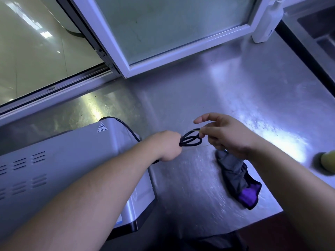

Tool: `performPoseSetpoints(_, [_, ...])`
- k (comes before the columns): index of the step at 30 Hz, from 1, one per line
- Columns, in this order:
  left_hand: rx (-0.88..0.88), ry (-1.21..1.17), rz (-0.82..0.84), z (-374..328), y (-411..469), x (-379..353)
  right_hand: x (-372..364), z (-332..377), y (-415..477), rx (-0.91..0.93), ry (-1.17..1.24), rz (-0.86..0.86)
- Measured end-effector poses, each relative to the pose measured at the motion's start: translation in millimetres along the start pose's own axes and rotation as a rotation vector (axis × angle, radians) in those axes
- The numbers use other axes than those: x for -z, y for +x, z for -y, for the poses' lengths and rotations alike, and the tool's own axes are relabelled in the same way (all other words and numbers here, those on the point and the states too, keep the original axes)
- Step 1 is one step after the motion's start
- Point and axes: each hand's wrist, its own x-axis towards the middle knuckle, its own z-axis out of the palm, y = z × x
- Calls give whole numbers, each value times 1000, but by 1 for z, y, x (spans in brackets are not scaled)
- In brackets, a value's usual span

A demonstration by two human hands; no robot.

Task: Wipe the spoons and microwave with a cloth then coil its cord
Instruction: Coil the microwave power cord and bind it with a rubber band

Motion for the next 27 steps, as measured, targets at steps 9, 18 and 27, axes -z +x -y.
performPoseSetpoints(9, [12, 8, -71, -6, 7, -5, -40, -28, -20, 170, -114, 193])
performPoseSetpoints(18, [84, -427, -30, 1, 6, 1, -43, -53, -26, 82, -65, -100])
performPoseSetpoints(27, [-69, -534, 53, 19, 5, 14, -44, -51, -21, 66, -98, -123])
